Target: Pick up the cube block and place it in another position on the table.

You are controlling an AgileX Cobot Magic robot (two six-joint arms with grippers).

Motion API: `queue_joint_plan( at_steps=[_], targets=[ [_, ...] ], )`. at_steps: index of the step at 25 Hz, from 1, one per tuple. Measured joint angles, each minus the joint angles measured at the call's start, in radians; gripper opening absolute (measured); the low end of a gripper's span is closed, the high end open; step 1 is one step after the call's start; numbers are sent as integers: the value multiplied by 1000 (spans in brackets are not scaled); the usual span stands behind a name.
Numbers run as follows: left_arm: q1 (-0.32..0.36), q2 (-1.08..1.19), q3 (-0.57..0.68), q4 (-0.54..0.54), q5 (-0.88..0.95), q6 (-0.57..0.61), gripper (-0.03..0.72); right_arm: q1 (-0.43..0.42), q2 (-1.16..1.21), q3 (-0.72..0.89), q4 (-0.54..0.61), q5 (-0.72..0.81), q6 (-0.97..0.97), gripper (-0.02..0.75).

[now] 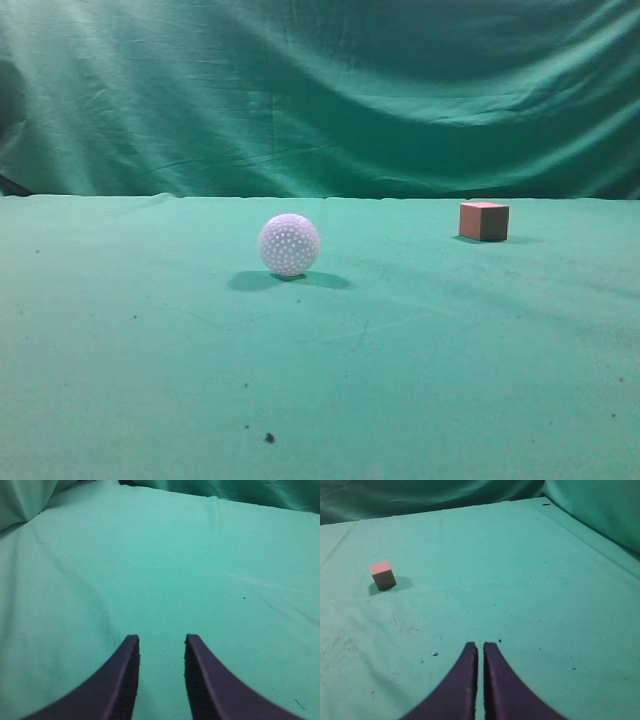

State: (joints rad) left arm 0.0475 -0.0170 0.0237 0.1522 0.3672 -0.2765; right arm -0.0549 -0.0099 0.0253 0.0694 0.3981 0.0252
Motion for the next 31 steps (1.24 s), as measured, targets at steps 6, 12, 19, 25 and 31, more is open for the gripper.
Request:
queue_joint_plan(
  at_steps=[6,12,19,25,31],
  targets=[
    [0,0,0,0,0,0,262,0,0,0,2,0,0,0],
    [0,0,0,0,0,0,262,0,0,0,2,0,0,0],
    [0,0,0,0,0,0,262,0,0,0,2,0,0,0],
    [0,0,0,0,0,0,262,0,0,0,2,0,0,0],
    [0,0,0,0,0,0,262,0,0,0,2,0,0,0]
  ],
)
